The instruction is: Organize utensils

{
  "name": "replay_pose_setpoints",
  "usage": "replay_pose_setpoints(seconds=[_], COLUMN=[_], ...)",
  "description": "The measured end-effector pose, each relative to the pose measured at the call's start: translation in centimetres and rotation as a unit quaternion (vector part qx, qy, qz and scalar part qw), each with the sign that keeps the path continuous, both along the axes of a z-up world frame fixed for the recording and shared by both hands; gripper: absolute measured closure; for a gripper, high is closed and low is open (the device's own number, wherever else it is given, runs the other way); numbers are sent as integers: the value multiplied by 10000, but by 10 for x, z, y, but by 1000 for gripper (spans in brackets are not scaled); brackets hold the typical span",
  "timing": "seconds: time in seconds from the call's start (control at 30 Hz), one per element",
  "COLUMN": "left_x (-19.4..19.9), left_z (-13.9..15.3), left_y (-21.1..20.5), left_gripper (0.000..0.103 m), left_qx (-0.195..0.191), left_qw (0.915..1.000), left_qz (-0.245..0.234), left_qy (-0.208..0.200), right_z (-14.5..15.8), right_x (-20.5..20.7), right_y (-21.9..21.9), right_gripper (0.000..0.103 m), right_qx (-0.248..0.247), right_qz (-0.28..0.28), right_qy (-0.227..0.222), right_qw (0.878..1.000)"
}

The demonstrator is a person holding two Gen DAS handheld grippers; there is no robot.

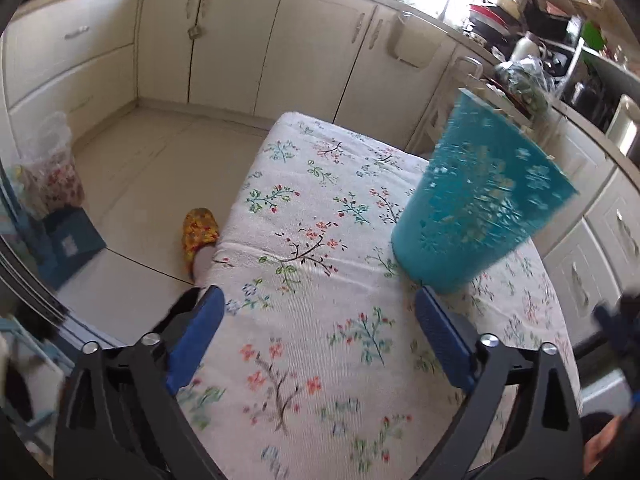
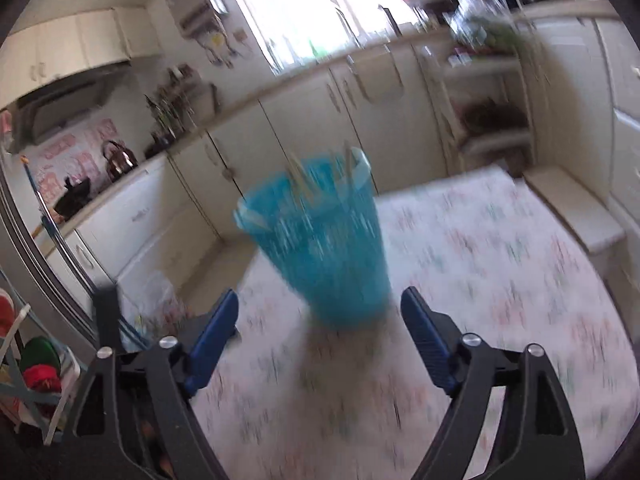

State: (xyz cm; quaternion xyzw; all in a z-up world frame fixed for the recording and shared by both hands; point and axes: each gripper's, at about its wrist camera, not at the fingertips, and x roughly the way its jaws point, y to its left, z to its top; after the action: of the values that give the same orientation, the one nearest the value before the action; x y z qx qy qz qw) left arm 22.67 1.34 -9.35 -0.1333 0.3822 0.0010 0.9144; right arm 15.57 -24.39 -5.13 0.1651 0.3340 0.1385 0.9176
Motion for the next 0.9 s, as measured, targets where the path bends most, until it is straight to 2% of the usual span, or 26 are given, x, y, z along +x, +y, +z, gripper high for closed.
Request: replay_pose_setpoints(seconds=[0.03, 0.1, 0.2, 0.27, 0.37, 0.53, 0.63, 0.7, 0.77, 0.83, 0.9], left_x=[-11, -24, -51, -65, -93, -133, -159, -175, -186, -193, -197], left_z=[9, 22, 44, 56, 82, 116, 116, 110, 103, 100, 102], left_y=[-3, -6, -10, -10, -13, -20, -24, -25, -25, -27, -28], left_gripper=[8, 8, 8, 8, 8, 8, 8, 8, 8, 8, 8], left_qx=[191, 444, 757, 797, 963, 1065, 1032, 962, 908, 976, 1096], left_qw=[9998, 9990, 9971, 9968, 9949, 9930, 9929, 9942, 9950, 9946, 9933], left_qz=[-55, -93, -38, -2, 31, -232, -232, -148, -181, -251, -265], left_qy=[-44, -59, 55, 10, -283, -460, -546, -460, -371, -261, -238], right_z=[-8, -19, -14, -2, 21, 43, 38, 28, 23, 31, 42], right_x=[-6, -15, -26, -35, -52, -88, -120, -139, -151, -162, -171], right_y=[0, 1, 1, 2, 8, 14, 22, 29, 35, 37, 36], right_gripper=[10, 10, 10, 8, 8, 8, 8, 8, 8, 8, 8], right_qx=[-95, -306, -586, -809, -1160, -983, -751, -681, -851, -1114, -1157], right_qz=[-26, -38, -190, -283, -296, -126, -276, -312, -228, -308, -438], right_qy=[230, 634, 828, 759, 558, 469, 272, 274, 261, 10, -328], right_qw=[9997, 9975, 9947, 9934, 9912, 9940, 9964, 9968, 9958, 9933, 9918])
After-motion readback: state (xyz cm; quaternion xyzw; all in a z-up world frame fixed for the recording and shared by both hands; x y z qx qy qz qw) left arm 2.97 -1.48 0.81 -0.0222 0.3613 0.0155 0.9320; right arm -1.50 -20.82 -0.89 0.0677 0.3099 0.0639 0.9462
